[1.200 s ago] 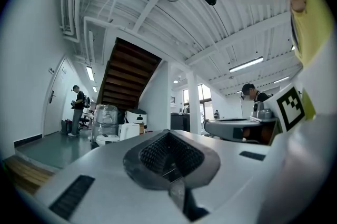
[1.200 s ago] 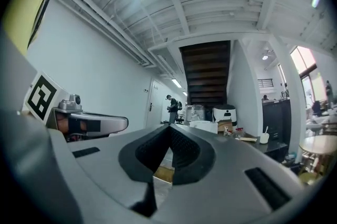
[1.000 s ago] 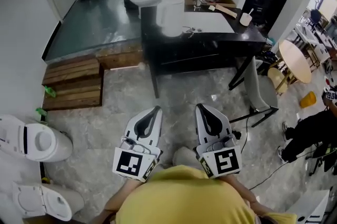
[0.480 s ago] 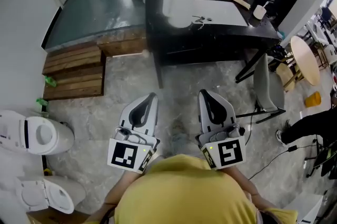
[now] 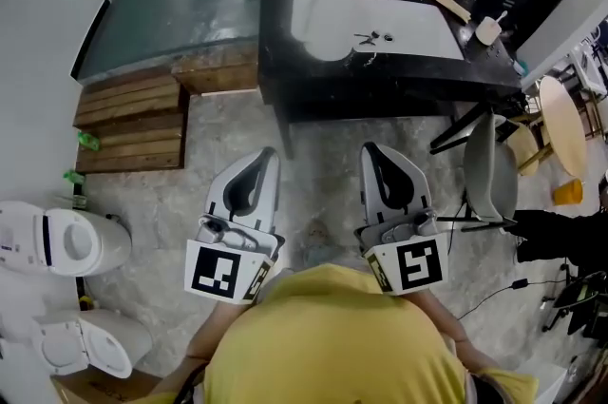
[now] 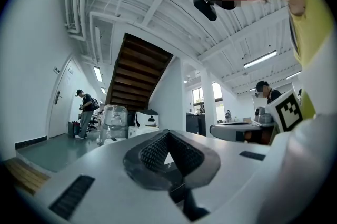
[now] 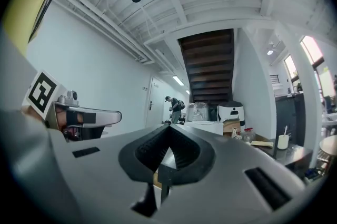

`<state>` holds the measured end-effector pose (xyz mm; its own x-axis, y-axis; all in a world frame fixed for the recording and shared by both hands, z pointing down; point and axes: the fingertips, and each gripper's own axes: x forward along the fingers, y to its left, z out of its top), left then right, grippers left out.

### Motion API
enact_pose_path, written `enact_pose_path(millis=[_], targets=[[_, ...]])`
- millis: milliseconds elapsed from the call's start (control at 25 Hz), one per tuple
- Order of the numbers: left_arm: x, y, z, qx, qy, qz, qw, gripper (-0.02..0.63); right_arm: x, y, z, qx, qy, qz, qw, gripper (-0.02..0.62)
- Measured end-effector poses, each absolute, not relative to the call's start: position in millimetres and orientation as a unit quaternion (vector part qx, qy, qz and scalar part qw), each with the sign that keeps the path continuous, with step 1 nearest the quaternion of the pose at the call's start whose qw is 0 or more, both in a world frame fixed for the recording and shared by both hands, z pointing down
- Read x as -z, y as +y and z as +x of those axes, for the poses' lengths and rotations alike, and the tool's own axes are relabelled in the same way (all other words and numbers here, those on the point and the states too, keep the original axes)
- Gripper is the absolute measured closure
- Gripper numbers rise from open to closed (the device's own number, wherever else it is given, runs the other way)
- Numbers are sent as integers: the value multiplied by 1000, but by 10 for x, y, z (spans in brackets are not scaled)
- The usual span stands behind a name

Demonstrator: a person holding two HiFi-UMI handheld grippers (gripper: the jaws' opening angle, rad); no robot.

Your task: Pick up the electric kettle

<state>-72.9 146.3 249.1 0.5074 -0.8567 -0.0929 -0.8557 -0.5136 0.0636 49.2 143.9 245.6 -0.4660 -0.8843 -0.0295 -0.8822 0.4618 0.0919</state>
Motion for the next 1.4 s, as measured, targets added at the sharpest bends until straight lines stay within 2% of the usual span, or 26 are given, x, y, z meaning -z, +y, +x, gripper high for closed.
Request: enact_pose_path(millis=[480, 1400], targets=[[-2609, 834, -527, 56, -510, 858, 19, 598, -2552, 783, 732, 38, -867, 498, 9, 580], [-2855, -75, -512, 39, -487, 872, 45, 598, -2802, -50, 688, 14, -866, 500, 20, 580]])
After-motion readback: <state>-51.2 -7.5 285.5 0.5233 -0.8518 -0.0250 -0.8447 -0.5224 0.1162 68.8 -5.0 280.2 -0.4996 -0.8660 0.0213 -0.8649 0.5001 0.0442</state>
